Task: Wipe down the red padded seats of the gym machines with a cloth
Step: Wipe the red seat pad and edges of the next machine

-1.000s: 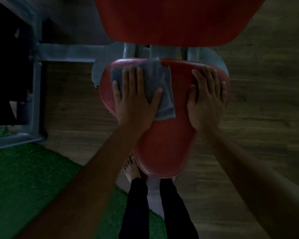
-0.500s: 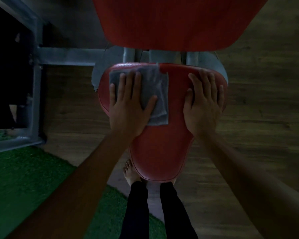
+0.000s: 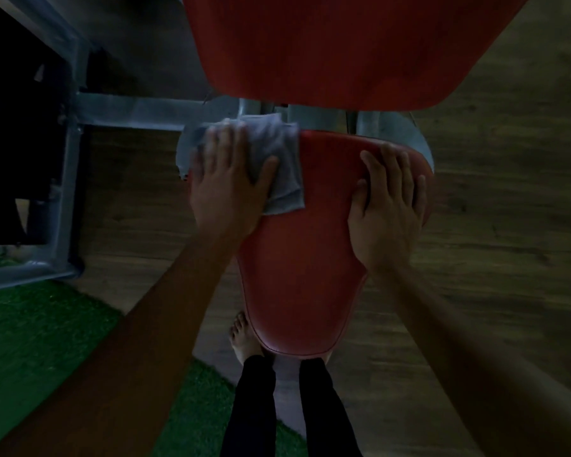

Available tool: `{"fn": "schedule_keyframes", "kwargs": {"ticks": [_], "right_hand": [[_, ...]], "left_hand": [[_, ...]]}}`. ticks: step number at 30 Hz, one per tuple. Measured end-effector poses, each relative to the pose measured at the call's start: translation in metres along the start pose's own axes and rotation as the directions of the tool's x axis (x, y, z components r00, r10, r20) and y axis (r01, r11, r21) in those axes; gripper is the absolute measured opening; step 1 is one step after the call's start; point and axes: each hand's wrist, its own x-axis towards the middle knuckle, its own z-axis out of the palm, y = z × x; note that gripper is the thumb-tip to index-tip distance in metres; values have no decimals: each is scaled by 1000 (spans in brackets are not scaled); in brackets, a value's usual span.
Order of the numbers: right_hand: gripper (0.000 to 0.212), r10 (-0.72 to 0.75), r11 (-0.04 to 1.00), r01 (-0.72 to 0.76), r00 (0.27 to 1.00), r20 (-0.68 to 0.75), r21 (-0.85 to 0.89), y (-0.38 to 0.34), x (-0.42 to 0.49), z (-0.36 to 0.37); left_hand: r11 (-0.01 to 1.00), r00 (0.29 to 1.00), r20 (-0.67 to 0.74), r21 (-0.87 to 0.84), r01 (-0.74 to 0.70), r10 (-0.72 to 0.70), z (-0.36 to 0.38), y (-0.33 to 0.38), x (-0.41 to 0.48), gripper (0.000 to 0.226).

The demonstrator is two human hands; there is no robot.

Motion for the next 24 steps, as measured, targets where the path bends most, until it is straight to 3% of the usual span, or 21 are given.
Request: {"fn": "schedule_keyframes", "kwargs": {"ticks": [2, 3, 5, 7, 9, 10, 12, 14, 15, 18, 20, 24], "right_hand": [[44, 4, 1000, -4, 1000, -1, -5, -1, 0, 0], [44, 4, 1000, -4, 1000, 4, 1, -2, -1, 1], [45, -9, 1000, 9, 1000, 9, 3, -2, -1, 1], [46, -19, 1000, 19, 1000, 7, -1, 0, -1, 0], [46, -13, 1000, 13, 1000, 14, 5, 1, 0, -1], [46, -12, 1000, 12, 1000, 16, 6, 0, 0, -1], [45, -8, 1000, 8, 1000, 12, -3, -1, 0, 0], [45, -2, 1000, 2, 1000, 9, -14, -1, -1, 0], [45, 2, 1000, -2, 1000, 18, -10, -1, 0, 0], [46, 12, 1000, -12, 999, 42, 0, 2, 1, -2], [46, 9, 1000, -8, 999, 46, -12, 2, 1, -3], [46, 27, 999, -25, 997, 72, -29, -4, 2, -5]], "left_hand": [[985, 985, -38, 6, 170, -170, 2, 10, -9, 78], [986, 987, -37, 40, 159, -158, 4, 21, -14, 79], [996, 1000, 9, 85, -27, 27, 7, 42, -20, 79], [963, 964, 55, 59, -262, 259, 5, 39, -21, 77], [933, 932, 82, 45, -357, 353, 2, 14, -16, 76], [949, 948, 75, 42, -313, 309, 0, 1, -13, 76], [998, 998, 26, 22, -60, 60, -2, -10, -15, 77], [995, 995, -14, 13, 94, -94, 1, 6, -27, 78], [998, 998, -11, 21, 57, -57, 3, 17, -38, 79], [960, 959, 57, 36, -279, 276, 4, 16, -59, 79], [928, 927, 65, 26, -372, 370, 1, -5, -50, 77], [992, 992, 8, -4, -126, 126, -1, -9, -21, 77]]}}
